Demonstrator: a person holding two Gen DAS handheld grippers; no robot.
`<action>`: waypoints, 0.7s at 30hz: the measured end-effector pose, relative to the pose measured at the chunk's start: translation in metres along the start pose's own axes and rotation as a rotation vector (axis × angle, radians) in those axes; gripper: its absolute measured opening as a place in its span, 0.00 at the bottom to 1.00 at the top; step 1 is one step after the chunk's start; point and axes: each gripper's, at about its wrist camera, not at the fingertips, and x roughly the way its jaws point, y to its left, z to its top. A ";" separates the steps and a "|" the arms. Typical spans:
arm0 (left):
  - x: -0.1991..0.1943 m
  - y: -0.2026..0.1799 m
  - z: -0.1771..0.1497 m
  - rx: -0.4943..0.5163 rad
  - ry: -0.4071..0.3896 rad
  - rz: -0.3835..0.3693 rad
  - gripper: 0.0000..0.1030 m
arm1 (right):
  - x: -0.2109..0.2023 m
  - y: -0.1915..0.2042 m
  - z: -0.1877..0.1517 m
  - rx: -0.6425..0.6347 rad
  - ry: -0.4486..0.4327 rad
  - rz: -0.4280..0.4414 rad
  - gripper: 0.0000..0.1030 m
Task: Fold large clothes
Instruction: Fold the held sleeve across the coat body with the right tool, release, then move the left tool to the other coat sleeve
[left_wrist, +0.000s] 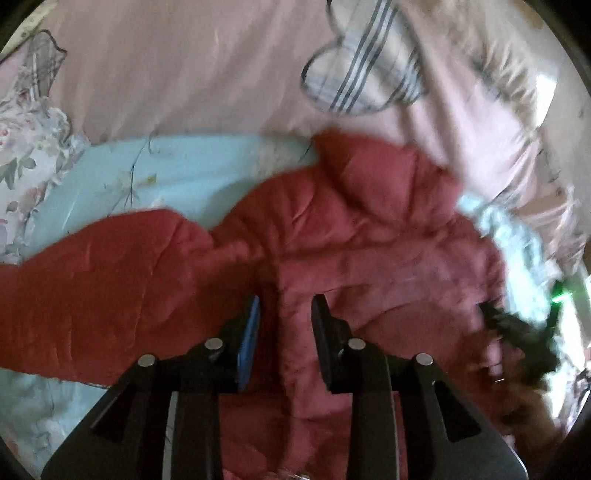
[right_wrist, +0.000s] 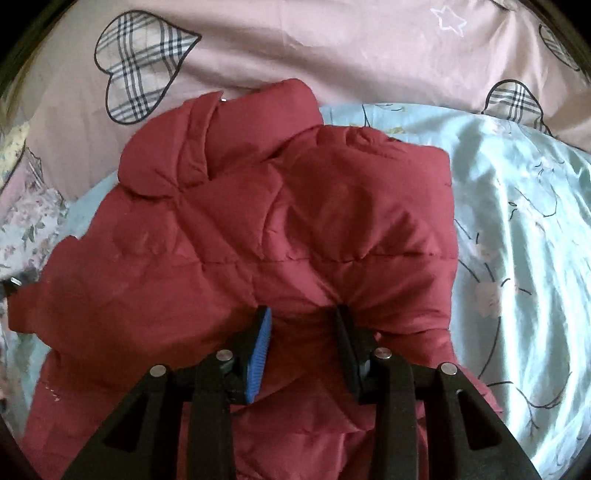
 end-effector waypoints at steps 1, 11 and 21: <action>-0.006 -0.005 -0.001 0.003 -0.010 -0.042 0.26 | 0.000 -0.002 -0.001 0.001 0.000 -0.002 0.36; 0.072 -0.036 -0.040 0.066 0.176 -0.010 0.26 | -0.013 0.003 -0.001 0.003 0.000 -0.007 0.36; 0.080 -0.027 -0.043 0.057 0.172 -0.023 0.26 | 0.003 0.005 -0.008 -0.040 0.040 -0.052 0.39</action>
